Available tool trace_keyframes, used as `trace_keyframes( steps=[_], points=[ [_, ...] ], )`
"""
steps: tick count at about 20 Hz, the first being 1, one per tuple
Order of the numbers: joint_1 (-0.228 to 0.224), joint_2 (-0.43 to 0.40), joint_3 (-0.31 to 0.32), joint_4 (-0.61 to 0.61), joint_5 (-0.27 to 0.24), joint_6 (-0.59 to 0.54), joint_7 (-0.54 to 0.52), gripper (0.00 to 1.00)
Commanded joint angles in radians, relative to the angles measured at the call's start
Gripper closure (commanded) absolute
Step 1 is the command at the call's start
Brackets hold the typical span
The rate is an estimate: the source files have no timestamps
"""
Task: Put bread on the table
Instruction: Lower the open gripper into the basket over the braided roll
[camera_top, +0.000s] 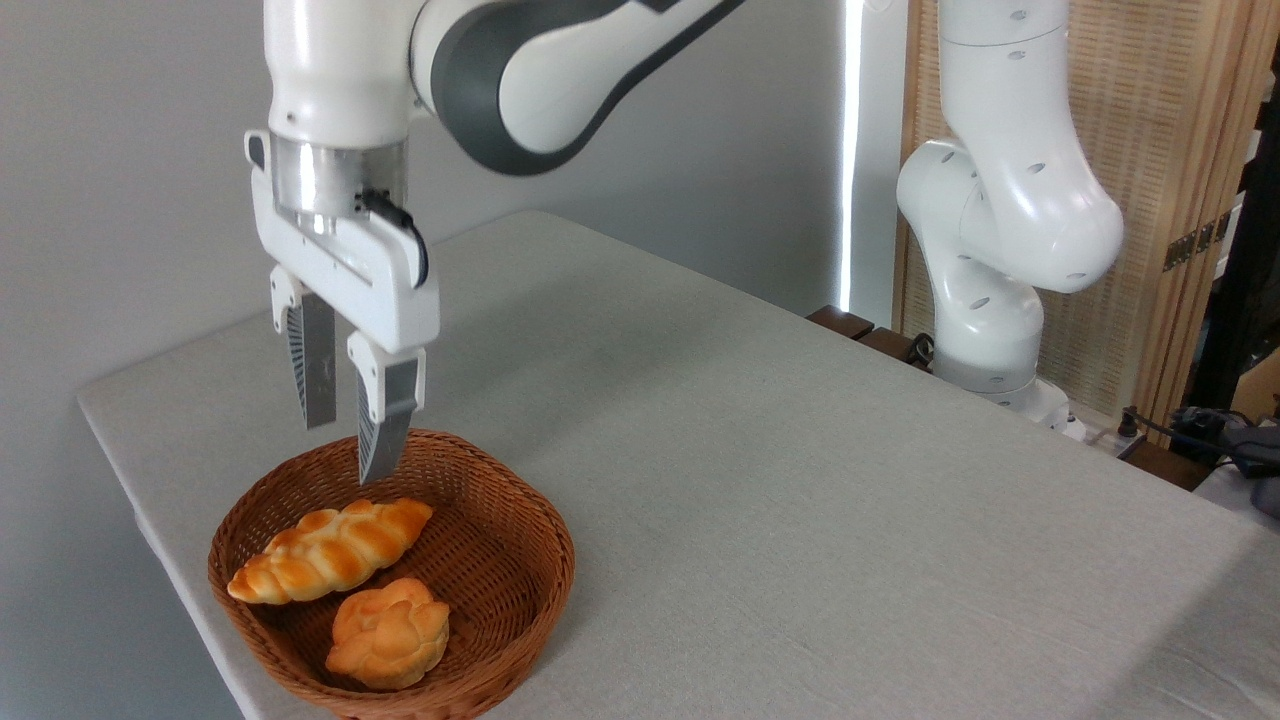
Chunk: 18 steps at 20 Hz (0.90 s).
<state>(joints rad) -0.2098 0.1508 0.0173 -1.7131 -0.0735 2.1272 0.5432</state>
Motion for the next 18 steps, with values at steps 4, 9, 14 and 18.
trace_keyframes(
  steps=[4,9,14,18],
  points=[
    [0.001,0.099,-0.002,0.015,-0.002,0.073,-0.008,0.0],
    [0.001,0.137,-0.002,0.016,-0.011,0.131,-0.031,0.0],
    [0.001,0.164,-0.003,0.018,-0.018,0.169,-0.066,0.0],
    [0.001,0.165,-0.016,0.018,-0.02,0.169,-0.069,0.0]
  ],
)
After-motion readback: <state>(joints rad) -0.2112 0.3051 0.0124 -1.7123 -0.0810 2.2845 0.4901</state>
